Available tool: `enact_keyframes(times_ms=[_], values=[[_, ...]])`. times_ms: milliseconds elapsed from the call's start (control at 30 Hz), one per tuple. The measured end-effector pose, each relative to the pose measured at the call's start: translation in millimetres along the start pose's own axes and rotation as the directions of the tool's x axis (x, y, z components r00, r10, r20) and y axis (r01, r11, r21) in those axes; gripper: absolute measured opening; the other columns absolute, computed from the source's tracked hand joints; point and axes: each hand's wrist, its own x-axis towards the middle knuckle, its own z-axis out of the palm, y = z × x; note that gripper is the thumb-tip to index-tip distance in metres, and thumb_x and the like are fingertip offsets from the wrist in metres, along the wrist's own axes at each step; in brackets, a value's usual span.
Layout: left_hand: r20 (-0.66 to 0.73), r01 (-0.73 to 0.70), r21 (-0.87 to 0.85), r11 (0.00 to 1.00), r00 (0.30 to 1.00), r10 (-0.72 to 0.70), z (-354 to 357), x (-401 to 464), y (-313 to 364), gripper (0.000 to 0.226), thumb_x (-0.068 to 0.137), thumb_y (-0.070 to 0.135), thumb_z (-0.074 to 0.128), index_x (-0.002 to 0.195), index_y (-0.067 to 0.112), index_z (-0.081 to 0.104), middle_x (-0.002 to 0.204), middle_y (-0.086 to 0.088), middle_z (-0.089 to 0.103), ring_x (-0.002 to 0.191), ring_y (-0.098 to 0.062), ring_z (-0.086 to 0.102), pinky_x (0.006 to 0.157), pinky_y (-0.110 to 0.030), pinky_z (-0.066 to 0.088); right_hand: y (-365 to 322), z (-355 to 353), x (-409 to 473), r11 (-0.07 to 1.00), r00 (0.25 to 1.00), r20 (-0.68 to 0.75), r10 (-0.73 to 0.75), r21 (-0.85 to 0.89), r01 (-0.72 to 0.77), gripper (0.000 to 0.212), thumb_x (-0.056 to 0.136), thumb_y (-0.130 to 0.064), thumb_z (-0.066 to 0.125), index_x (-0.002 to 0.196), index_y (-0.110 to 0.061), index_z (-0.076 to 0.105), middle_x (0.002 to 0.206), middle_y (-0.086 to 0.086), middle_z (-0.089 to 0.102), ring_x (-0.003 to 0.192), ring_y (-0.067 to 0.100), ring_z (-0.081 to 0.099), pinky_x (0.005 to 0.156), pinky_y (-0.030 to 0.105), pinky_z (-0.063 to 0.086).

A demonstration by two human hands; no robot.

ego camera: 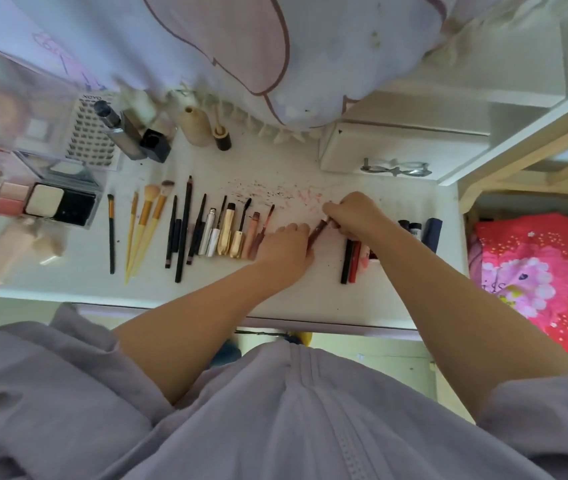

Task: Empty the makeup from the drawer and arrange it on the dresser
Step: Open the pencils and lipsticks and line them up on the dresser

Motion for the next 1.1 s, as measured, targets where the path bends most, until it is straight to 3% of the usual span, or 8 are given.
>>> enact_keyframes(times_ms=[100,167,267,533,667,767,967,1100], values=[[-0.096,-0.027,-0.042,0.999,0.995,0.023,-17.1,-8.1,-7.3,0.021,0.098,0.025,0.034,0.112,0.012,0.044,0.101,-0.006,0.060,0.084,-0.027,0.059,0.087,-0.043,0.044,-3.6,-20.9,-24.9,0.976,0.989,0.145,-0.029,0.217,-0.003,0.025,0.091,-0.021,0.053,0.070,-0.007,0.055,0.054,0.001,0.052,0.035,0.007,0.036,0.036,0.016,0.027],[-0.199,-0.110,-0.067,0.992,0.975,0.095,-28.0,-12.5,-10.5,0.025,0.100,0.028,0.033,0.114,0.012,0.047,0.098,-0.004,0.058,0.080,-0.023,0.056,0.073,-0.038,0.047,-6.1,-29.6,-43.9,0.970,0.984,0.162,-0.067,0.240,0.027,0.032,0.095,-0.032,0.050,0.076,-0.008,0.058,0.045,-0.005,0.052,0.030,0.005,0.034,0.033,0.015,0.026],[-0.307,-0.227,0.015,0.974,0.926,0.221,-43.1,-21.6,-15.3,0.028,0.099,0.036,0.036,0.107,0.015,0.052,0.084,0.003,0.052,0.068,-0.014,0.045,0.047,-0.023,0.026,-8.8,-34.2,-67.9,0.971,0.986,0.149,-0.069,0.238,0.032,0.045,0.096,-0.045,0.043,0.076,-0.009,0.062,0.040,-0.007,0.046,0.029,0.006,0.029,0.032,0.015,0.024],[-0.271,-0.227,0.144,0.963,0.927,0.259,-83.9,-39.1,-33.5,0.027,0.095,0.051,0.032,0.085,0.027,0.042,0.063,0.010,0.047,0.054,-0.011,0.046,0.047,-0.026,0.033,-26.8,-21.7,-106.9,0.946,0.956,0.083,-0.281,0.189,0.261,0.035,0.098,-0.038,0.044,0.087,-0.009,0.059,0.057,-0.004,0.048,0.036,0.002,0.035,0.038,0.015,0.028],[-0.294,-0.260,0.167,0.951,0.907,0.300,-98.5,-47.0,-39.0,0.029,0.094,0.052,0.031,0.087,0.028,0.046,0.066,0.009,0.054,0.057,-0.013,0.052,0.051,-0.029,0.042,-33.3,-21.4,-117.9,0.956,0.968,0.104,-0.227,0.213,0.201,0.048,0.097,-0.050,0.036,0.085,-0.009,0.058,0.046,-0.008,0.048,0.033,0.004,0.033,0.036,0.015,0.026],[-0.298,-0.279,0.207,0.938,0.895,0.332,-102.4,-51.5,-41.8,0.033,0.095,0.052,0.031,0.089,0.025,0.048,0.068,0.008,0.055,0.057,-0.014,0.053,0.052,-0.030,0.045,-35.8,-18.0,-122.6,0.945,0.959,0.110,-0.260,0.235,0.229,0.035,0.099,-0.038,0.041,0.084,-0.010,0.054,0.056,-0.004,0.045,0.039,0.004,0.034,0.038,0.016,0.027],[-0.335,-0.298,0.247,0.922,0.867,0.370,-105.4,-54.7,-49.5,0.035,0.092,0.055,0.027,0.086,0.026,0.047,0.055,0.012,0.040,0.048,-0.008,0.042,0.043,-0.024,0.030,-41.6,-14.5,-126.0,0.949,0.966,0.140,-0.219,0.262,0.178,0.044,0.098,-0.048,0.036,0.085,-0.010,0.055,0.047,-0.008,0.044,0.037,0.006,0.031,0.035,0.016,0.025],[-0.351,-0.298,0.256,0.920,0.858,0.375,-108.0,-55.6,-50.7,0.038,0.092,0.055,0.024,0.087,0.026,0.047,0.056,0.011,0.039,0.050,-0.010,0.043,0.043,-0.023,0.023,-44.3,-15.2,-126.8,0.931,0.950,0.131,-0.282,0.278,0.238,0.029,0.099,-0.035,0.042,0.085,-0.012,0.053,0.058,-0.005,0.046,0.042,0.004,0.035,0.039,0.015,0.029]])
